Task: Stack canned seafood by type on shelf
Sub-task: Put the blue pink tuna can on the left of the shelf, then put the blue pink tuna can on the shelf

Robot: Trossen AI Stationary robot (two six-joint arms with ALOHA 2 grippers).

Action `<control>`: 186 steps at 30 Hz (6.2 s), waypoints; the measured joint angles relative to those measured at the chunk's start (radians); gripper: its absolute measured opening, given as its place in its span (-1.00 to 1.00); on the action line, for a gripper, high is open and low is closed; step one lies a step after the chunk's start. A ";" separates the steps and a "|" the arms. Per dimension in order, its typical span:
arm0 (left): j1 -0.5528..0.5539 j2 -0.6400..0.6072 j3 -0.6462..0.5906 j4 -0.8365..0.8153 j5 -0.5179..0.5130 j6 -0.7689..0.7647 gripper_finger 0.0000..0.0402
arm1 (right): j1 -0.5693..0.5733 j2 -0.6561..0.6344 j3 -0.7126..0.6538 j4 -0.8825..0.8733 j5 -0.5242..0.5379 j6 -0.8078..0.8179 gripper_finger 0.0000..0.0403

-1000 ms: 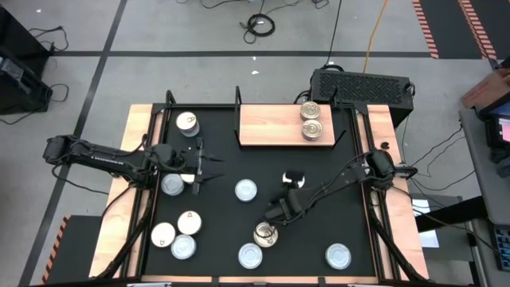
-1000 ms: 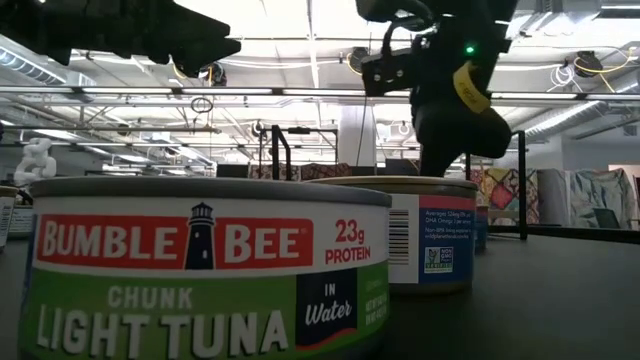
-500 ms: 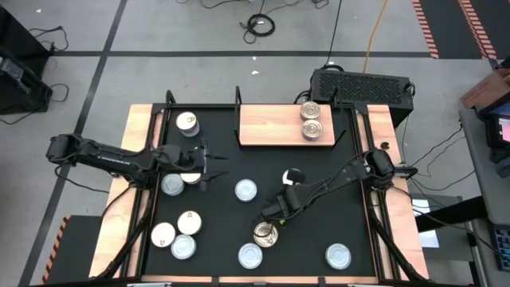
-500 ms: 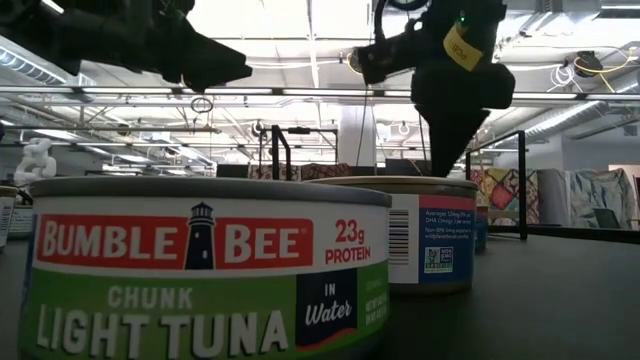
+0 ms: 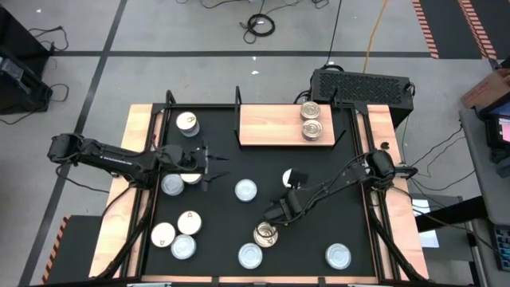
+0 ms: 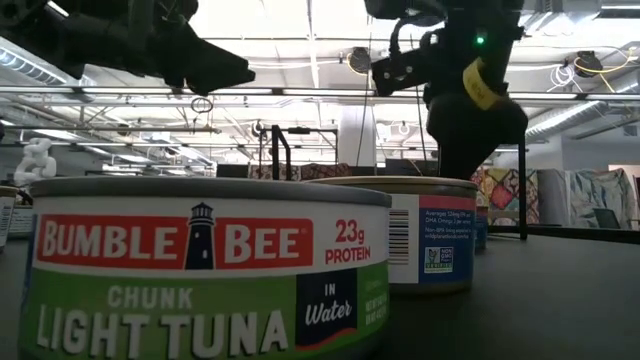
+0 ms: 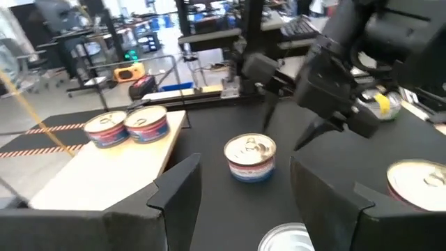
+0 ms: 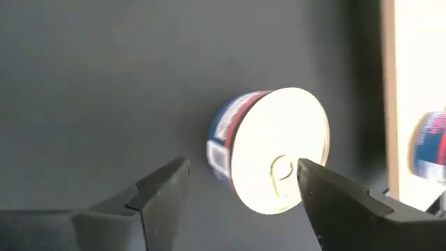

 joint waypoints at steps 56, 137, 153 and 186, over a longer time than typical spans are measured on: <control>0.000 0.274 0.058 0.086 0.014 0.105 0.08 | -0.086 0.003 -0.030 0.092 0.241 -0.242 -1.00; 0.092 -0.086 0.057 -0.413 -0.187 0.025 0.08 | -0.724 0.058 0.098 0.854 -0.076 -1.197 -0.53; 0.092 -0.086 0.056 -0.415 -0.187 0.025 0.08 | -0.647 -0.028 0.096 0.692 -0.072 -1.095 -0.34; -0.355 0.421 0.470 -0.369 -0.114 -0.041 0.08 | 0.286 -0.168 0.024 -0.092 0.355 0.221 -0.34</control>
